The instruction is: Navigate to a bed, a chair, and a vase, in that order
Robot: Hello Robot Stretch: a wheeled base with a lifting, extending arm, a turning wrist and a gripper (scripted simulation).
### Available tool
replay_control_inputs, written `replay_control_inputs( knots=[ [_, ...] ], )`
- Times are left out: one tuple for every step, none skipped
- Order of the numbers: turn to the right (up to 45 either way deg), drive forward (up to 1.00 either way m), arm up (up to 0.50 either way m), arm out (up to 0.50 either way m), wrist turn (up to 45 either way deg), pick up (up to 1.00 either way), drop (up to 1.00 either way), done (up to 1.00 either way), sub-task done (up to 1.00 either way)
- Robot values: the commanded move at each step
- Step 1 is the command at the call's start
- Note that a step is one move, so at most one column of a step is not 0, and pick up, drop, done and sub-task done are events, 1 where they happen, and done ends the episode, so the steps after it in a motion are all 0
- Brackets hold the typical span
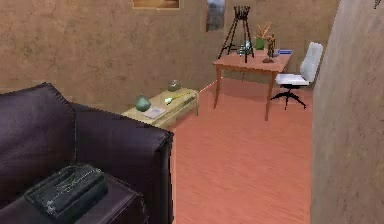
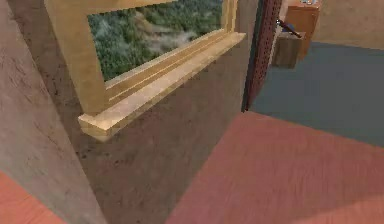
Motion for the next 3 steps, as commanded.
replay_control_inputs(
  knots=[
    [24.0,0.0,0.0,0.0,0.0,0.0,0.0,0.0,0.0],
    [0.0,1.0,0.0,0.0,0.0,0.0,0.0,0.0,0.0],
    [3.0,0.0,0.0,0.0,0.0,0.0,0.0,0.0,0.0]
  ],
)
